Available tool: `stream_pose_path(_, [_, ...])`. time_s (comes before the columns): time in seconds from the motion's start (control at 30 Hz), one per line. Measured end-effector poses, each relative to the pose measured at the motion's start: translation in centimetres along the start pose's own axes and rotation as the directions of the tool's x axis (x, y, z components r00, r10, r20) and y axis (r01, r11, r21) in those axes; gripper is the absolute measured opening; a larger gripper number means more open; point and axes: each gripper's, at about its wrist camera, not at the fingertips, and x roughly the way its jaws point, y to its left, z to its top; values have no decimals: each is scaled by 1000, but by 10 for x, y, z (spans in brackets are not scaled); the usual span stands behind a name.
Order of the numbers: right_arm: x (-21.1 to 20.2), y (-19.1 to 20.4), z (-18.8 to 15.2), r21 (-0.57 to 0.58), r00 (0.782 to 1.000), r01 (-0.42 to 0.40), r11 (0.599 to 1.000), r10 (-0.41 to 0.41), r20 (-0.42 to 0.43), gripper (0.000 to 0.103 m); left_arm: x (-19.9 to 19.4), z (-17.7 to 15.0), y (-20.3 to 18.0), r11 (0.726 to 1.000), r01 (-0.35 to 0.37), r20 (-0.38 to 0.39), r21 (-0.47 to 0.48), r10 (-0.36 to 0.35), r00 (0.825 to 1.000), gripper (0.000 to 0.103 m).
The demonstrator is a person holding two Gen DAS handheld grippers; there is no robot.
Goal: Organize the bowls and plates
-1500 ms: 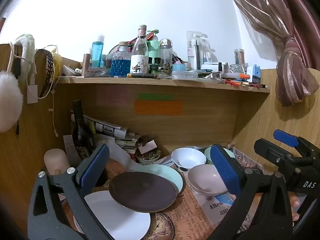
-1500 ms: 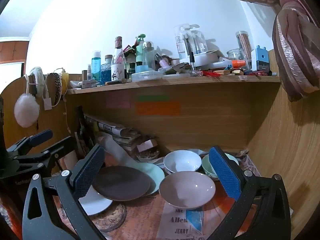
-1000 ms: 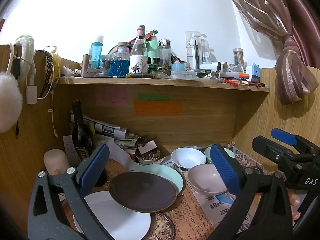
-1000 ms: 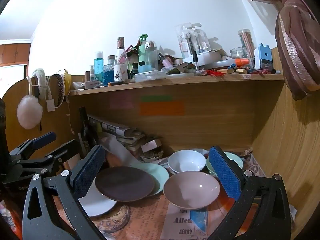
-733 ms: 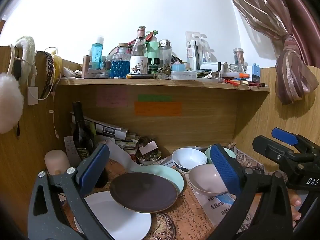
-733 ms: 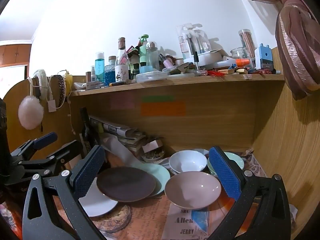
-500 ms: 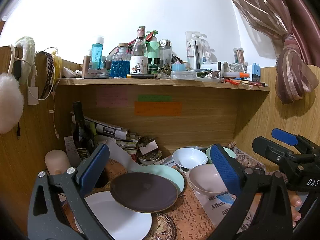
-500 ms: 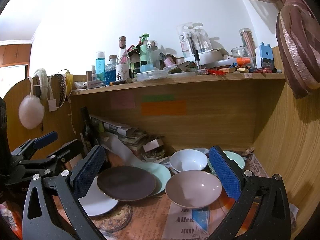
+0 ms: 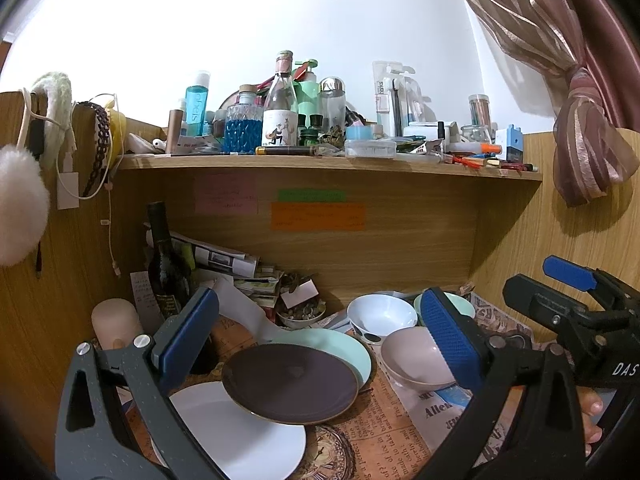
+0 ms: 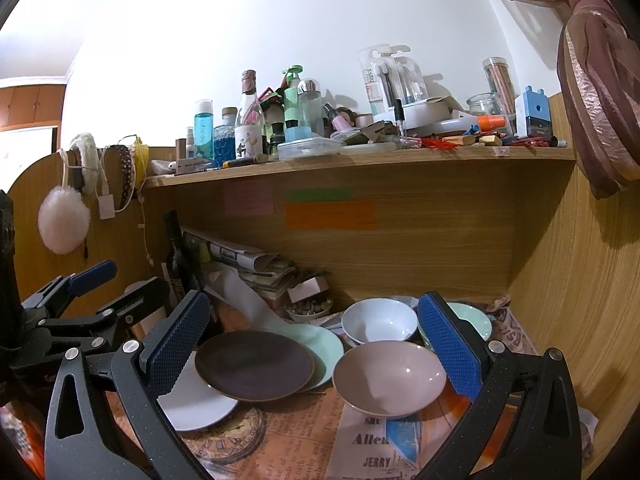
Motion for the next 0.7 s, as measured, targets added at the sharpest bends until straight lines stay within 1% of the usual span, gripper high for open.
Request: stream_pose_path(0.7, [2,1,2,8,1000,-9,1000,9,2,103,3,-3,-1,1000,4,-3,8,-4,1000,103])
